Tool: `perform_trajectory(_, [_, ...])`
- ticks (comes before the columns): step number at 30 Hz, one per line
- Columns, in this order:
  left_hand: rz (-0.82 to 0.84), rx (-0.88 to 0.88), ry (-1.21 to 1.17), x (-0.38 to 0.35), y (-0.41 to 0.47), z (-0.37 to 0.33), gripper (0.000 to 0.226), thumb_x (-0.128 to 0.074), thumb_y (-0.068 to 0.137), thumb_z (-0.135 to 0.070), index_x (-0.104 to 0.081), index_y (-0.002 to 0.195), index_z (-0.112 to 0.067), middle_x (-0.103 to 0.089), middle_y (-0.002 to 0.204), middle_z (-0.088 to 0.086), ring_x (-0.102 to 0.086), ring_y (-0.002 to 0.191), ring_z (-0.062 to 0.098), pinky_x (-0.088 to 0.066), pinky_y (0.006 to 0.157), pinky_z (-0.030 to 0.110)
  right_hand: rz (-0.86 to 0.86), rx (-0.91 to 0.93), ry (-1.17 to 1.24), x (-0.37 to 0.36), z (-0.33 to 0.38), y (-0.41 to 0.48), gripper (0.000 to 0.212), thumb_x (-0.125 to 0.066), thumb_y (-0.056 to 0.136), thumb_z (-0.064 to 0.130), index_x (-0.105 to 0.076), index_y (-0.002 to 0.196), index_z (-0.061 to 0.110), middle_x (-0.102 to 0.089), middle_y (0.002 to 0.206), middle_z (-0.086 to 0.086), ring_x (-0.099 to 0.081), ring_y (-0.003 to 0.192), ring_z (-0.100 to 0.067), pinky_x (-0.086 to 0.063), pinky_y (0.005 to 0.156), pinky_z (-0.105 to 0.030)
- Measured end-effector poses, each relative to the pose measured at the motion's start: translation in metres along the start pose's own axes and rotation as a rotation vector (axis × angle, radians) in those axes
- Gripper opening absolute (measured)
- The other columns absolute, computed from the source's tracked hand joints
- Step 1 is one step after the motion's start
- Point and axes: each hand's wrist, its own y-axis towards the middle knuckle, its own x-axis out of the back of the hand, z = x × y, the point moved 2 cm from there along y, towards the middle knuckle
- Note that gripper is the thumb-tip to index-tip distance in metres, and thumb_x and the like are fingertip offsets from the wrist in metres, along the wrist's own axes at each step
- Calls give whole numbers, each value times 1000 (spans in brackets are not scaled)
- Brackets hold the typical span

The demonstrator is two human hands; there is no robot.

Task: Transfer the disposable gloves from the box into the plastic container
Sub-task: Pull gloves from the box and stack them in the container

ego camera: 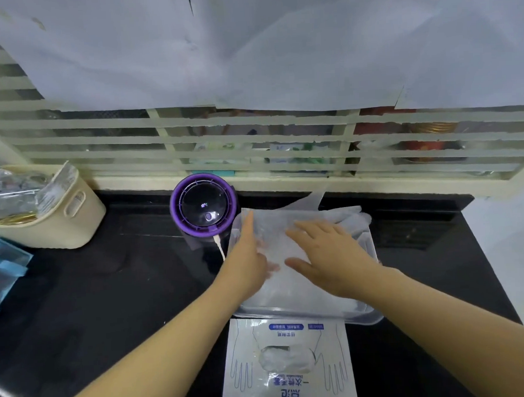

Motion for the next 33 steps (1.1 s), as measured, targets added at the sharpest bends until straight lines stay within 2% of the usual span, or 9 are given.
perform_trajectory(3, [24, -118, 136, 0, 7, 9, 86, -54, 91, 4, -7, 153, -32, -26, 150, 1, -49, 124, 22, -45, 101, 38, 169, 5, -62, -23, 1, 6, 75, -34, 91, 65, -10, 151, 28, -9, 159, -4, -9, 145, -24, -13, 116, -46])
perform_trajectory(7, [-35, -203, 646, 6, -4, 9, 67, -50, 95, -6, -18, 151, -23, -16, 150, 7, -37, 129, 22, -43, 87, 20, 359, 4, -43, -45, -2, 12, 80, -40, 89, 65, -3, 151, 32, 1, 160, -6, -5, 145, -27, -15, 114, -51])
perform_trajectory(10, [-285, -485, 910, 7, -8, -12, 61, -79, 69, -12, -57, 126, -18, -43, 134, 11, -51, 110, 29, -50, 77, 33, 393, 43, -39, -53, -2, 15, 77, -41, 89, 64, -7, 151, 33, -1, 160, -6, -7, 145, -28, -14, 114, -52])
perform_trajectory(12, [-151, -614, 1022, -5, -1, -24, 51, -73, 76, -6, -59, 124, -16, -49, 127, 6, -54, 108, 26, -49, 79, 33, 396, 80, -14, -57, -2, 18, 74, -42, 90, 62, -13, 150, 32, -7, 159, -5, -14, 143, -29, -18, 113, -50])
perform_trajectory(15, [166, -457, 1059, -26, 27, -15, 47, -57, 92, -6, -45, 138, -13, -43, 133, 7, -51, 116, 26, -46, 85, 36, 421, 109, 79, -57, -3, 20, 68, -44, 90, 60, -22, 149, 32, -18, 157, -2, -20, 140, -26, -20, 114, -45])
perform_trajectory(19, [317, -288, 1053, -33, 51, 10, 61, -64, 91, -28, -35, 143, -13, -38, 135, 10, -48, 120, 31, -45, 88, 40, 321, 35, 146, -38, -11, 16, 57, -43, 95, 50, -33, 146, 26, -32, 152, -4, -22, 141, -23, -18, 114, -37])
perform_trajectory(23, [349, -281, 1070, -37, 58, 17, 70, -67, 88, -31, -30, 145, -14, -37, 136, 10, -46, 121, 30, -48, 90, 41, 76, -66, -55, -30, -15, 21, 40, -45, 99, 34, -46, 137, 21, -54, 133, -6, -40, 128, -25, -32, 106, -38])
perform_trajectory(28, [367, -251, 1054, -43, 64, 22, 75, -73, 83, -29, -30, 143, -13, -35, 133, 10, -48, 117, 30, -48, 87, 39, 294, -179, 27, -60, -21, 38, 54, -56, 94, 28, -33, 140, 13, -54, 127, -11, -54, 112, -27, -47, 91, -36])
perform_trajectory(33, [353, -190, 1015, -47, 70, 34, 87, -77, 78, -19, -20, 143, -13, -22, 138, 13, -42, 120, 31, -51, 90, 40, 410, -326, 28, -78, -32, 48, 77, -70, 81, 34, -27, 143, 16, -49, 128, -9, -51, 115, -29, -46, 96, -39])
